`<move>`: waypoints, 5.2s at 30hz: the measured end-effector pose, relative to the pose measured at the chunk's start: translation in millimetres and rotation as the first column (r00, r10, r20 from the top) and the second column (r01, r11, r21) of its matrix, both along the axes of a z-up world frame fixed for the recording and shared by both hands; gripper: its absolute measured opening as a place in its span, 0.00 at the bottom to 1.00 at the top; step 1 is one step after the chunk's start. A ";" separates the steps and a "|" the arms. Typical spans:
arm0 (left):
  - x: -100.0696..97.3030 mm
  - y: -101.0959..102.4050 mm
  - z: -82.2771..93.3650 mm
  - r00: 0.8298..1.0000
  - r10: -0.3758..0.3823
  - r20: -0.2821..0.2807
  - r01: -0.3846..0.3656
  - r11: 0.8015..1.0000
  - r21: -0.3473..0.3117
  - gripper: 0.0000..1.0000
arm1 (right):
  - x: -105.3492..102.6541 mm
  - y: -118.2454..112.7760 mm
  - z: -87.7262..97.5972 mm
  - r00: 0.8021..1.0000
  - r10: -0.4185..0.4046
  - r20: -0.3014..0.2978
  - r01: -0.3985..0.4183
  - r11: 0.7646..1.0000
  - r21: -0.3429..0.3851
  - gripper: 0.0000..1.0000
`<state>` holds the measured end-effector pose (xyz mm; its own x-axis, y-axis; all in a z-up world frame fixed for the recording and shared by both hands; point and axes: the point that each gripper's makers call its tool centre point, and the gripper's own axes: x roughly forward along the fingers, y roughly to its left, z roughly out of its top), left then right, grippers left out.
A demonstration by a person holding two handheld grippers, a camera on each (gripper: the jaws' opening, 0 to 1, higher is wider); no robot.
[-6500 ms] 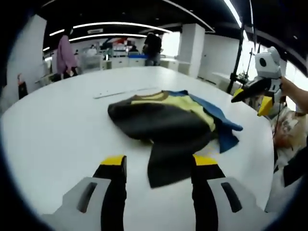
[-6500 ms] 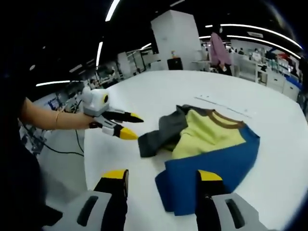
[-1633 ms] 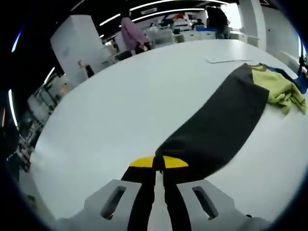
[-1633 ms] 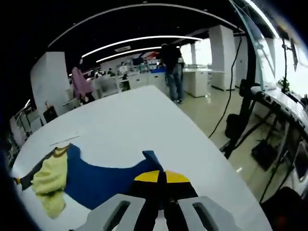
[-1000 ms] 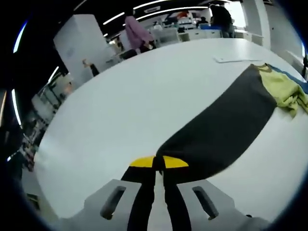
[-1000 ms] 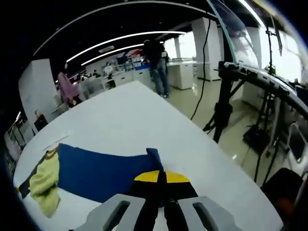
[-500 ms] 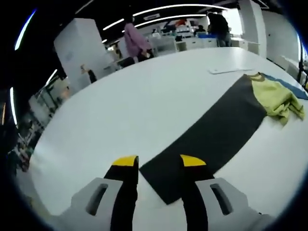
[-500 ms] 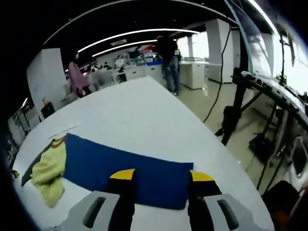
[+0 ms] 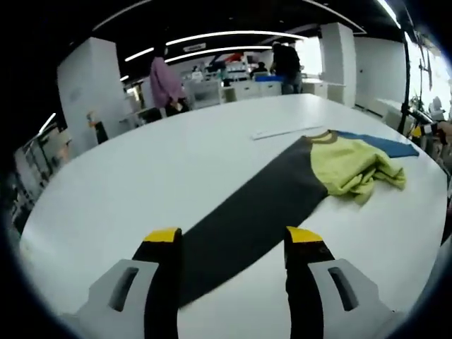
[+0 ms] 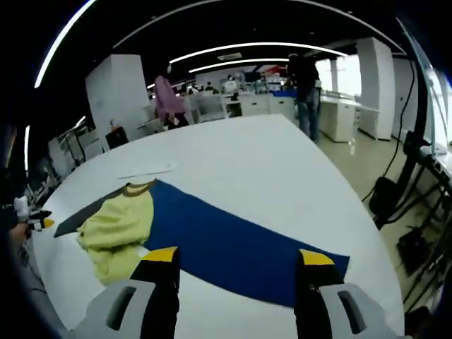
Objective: Fold the garment on the visible template until the final outline fits inside the template.
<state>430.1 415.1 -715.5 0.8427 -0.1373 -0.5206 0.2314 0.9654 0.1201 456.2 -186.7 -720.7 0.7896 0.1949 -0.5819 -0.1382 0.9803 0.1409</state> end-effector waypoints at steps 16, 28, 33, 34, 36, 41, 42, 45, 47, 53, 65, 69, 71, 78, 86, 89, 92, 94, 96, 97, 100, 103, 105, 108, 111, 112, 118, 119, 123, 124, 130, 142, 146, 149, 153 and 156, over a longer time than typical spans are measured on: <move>-9.6 -104.2 -4.7 0.975 -0.223 0.013 0.223 0.969 -0.108 0.56 | -10.2 76.8 -4.9 0.970 0.244 -0.011 -0.243 0.970 0.026 0.65; -16.7 -148.5 -27.0 0.950 -0.312 -0.014 0.307 0.939 -0.155 0.50 | -14.7 114.5 -13.0 0.934 0.355 -0.024 -0.354 0.934 0.040 0.60; -13.1 -162.5 -36.9 0.948 -0.318 -0.019 0.309 0.933 -0.184 0.45 | -12.9 125.7 -19.8 0.920 0.390 -0.031 -0.389 0.920 0.045 0.55; -11.2 -165.2 -39.2 0.948 -0.317 -0.021 0.307 0.932 -0.191 0.44 | -12.5 128.5 -21.8 0.917 0.397 -0.033 -0.396 0.917 0.041 0.54; -8.7 -170.3 -43.1 0.946 -0.324 -0.026 0.313 0.930 -0.193 0.42 | -12.3 133.8 -25.3 0.909 0.416 -0.038 -0.415 0.909 0.028 0.51; -1.7 -176.7 -52.3 0.943 -0.332 -0.035 0.318 0.925 -0.206 0.36 | -7.9 137.8 -36.8 0.897 0.439 -0.047 -0.439 0.898 0.015 0.43; -0.7 -177.9 -53.5 0.942 -0.333 -0.037 0.319 0.925 -0.205 0.35 | -7.1 138.6 -38.5 0.896 0.441 -0.051 -0.441 0.897 0.012 0.42; 3.0 -182.2 -57.8 0.940 -0.339 -0.040 0.324 0.924 -0.204 0.32 | -5.2 143.0 -44.2 0.890 0.453 -0.059 -0.453 0.891 0.008 0.38; 3.8 -186.8 -60.5 0.936 -0.350 -0.043 0.335 0.920 -0.203 0.31 | -5.0 146.0 -47.0 0.886 0.460 -0.065 -0.460 0.888 0.012 0.36; 6.9 -193.2 -69.0 0.932 -0.357 -0.055 0.340 0.919 -0.200 0.27 | -2.7 153.6 -55.9 0.873 0.481 -0.080 -0.483 0.876 0.003 0.32; 11.1 -202.3 -77.9 0.939 -0.338 -0.070 0.314 0.921 -0.232 0.19 | -1.0 161.5 -72.7 0.854 0.505 -0.124 -0.508 0.861 0.010 0.24; 8.7 -205.6 -80.0 0.938 -0.338 -0.082 0.310 0.919 -0.243 0.12 | -2.0 165.3 -76.9 0.847 0.515 -0.135 -0.520 0.854 -0.005 0.20; 9.6 -205.7 -79.9 0.938 -0.339 -0.076 0.313 0.920 -0.237 0.13 | -2.7 166.6 -78.3 0.844 0.519 -0.136 -0.526 0.850 -0.022 0.19; 9.1 -209.1 -80.2 0.935 -0.348 -0.074 0.322 0.916 -0.238 0.04 | -4.0 167.9 -80.5 0.828 0.542 -0.147 -0.557 0.824 -0.100 0.10; 6.5 -208.2 -77.7 0.939 -0.334 -0.081 0.303 0.916 -0.264 0.01 | -1.8 167.6 -80.3 0.838 0.526 -0.144 -0.543 0.831 -0.120 0.06; 4.5 -207.0 -72.4 0.943 -0.323 -0.082 0.287 0.912 -0.292 0.01 | -3.2 169.0 -80.2 0.834 0.531 -0.150 -0.548 0.828 -0.118 0.03; 2.8 -206.5 -63.6 0.948 -0.312 -0.064 0.275 0.904 -0.327 0.01 | -4.1 168.2 -77.3 0.836 0.527 -0.152 -0.544 0.831 -0.114 0.00; 2.3 -206.3 -57.1 0.952 -0.301 -0.052 0.263 0.895 -0.360 0.01 | -3.9 166.9 -72.3 0.847 0.511 -0.147 -0.526 0.845 -0.098 0.00; 0.8 -204.8 -50.0 0.951 -0.305 -0.045 0.269 0.891 -0.365 0.01 | -5.8 165.2 -68.0 0.848 0.511 -0.143 -0.525 0.846 -0.093 0.00; 0.6 -204.4 -45.6 0.952 -0.303 -0.033 0.269 0.888 -0.373 0.01 | -7.7 164.9 -65.6 0.848 0.511 -0.141 -0.525 0.846 -0.094 0.00; -1.6 -200.7 -35.2 0.956 -0.292 -0.023 0.260 0.881 -0.396 0.01 | -13.8 163.9 -57.7 0.848 0.514 -0.133 -0.526 0.846 -0.087 0.00; -7.1 -196.4 -23.7 0.959 -0.284 -0.007 0.256 0.873 -0.414 0.01 | -19.4 162.5 -49.2 0.850 0.512 -0.123 -0.523 0.849 -0.079 0.00; -11.8 -193.5 -19.1 0.959 -0.283 -0.006 0.254 0.870 -0.422 0.01 | -22.5 160.7 -42.8 0.855 0.506 -0.115 -0.515 0.854 -0.070 0.00; -18.5 -190.4 -15.0 0.959 -0.285 -0.009 0.255 0.871 -0.419 0.01 | -27.1 158.9 -35.5 0.863 0.493 -0.106 -0.500 0.865 -0.049 0.00; -27.3 -185.8 -8.4 0.957 -0.290 -0.005 0.261 0.870 -0.418 0.01 | -36.3 156.9 -26.7 0.869 0.482 -0.107 -0.487 0.873 -0.026 0.00; -29.6 -185.0 -5.8 0.958 -0.287 -0.004 0.258 0.867 -0.427 0.00 | -38.6 155.8 -24.5 0.871 0.479 -0.105 -0.484 0.875 -0.023 0.00; -43.6 -177.4 2.5 0.963 -0.269 -0.010 0.235 0.859 -0.455 0.00 | -57.6 149.9 -14.9 0.879 0.463 -0.110 -0.467 0.884 -0.004 0.00; -45.5 -176.7 2.1 0.963 -0.268 -0.016 0.231 0.859 -0.456 0.00 | -60.9 147.5 -15.4 0.884 0.452 -0.121 -0.455 0.890 0.001 0.00; -55.5 -175.9 2.3 0.966 -0.257 -0.032 0.214 0.863 -0.457 0.00 | -71.3 143.2 -12.8 0.892 0.430 -0.137 -0.434 0.901 0.004 0.00; -58.1 -175.4 1.6 0.967 -0.254 -0.038 0.208 0.862 -0.462 0.00 | -74.6 141.4 -11.5 0.895 0.424 -0.137 -0.428 0.904 0.001 0.00; -77.6 -173.8 0.3 0.966 -0.248 -0.068 0.189 0.864 -0.466 0.00 | -91.0 138.7 -7.1 0.905 0.404 -0.134 -0.407 0.913 -0.002 0.00; -106.1 -156.8 2.2 0.976 -0.186 -0.113 0.105 0.857 -0.505 0.00 | -110.7 130.1 12.1 0.940 0.326 -0.104 -0.327 0.945 0.008 0.00; -117.2 -152.3 -4.5 0.973 -0.173 -0.155 0.075 0.866 -0.495 0.01 | -120.5 130.8 16.2 0.946 0.308 -0.100 -0.309 0.951 0.002 0.00; -122.3 -150.0 -9.0 0.971 -0.166 -0.174 0.059 0.866 -0.496 0.01 | -128.4 134.7 16.8 0.949 0.300 -0.101 -0.301 0.954 0.002 0.00; -130.8 -145.9 -17.3 0.964 -0.155 -0.214 0.033 0.875 -0.484 0.01 | -136.3 136.5 10.4 0.944 0.309 -0.118 -0.314 0.949 -0.021 0.00; -136.8 -144.6 -21.7 0.959 -0.159 -0.235 0.032 0.883 -0.469 0.01 | -143.0 135.3 3.2 0.943 0.303 -0.142 -0.309 0.951 -0.027 0.00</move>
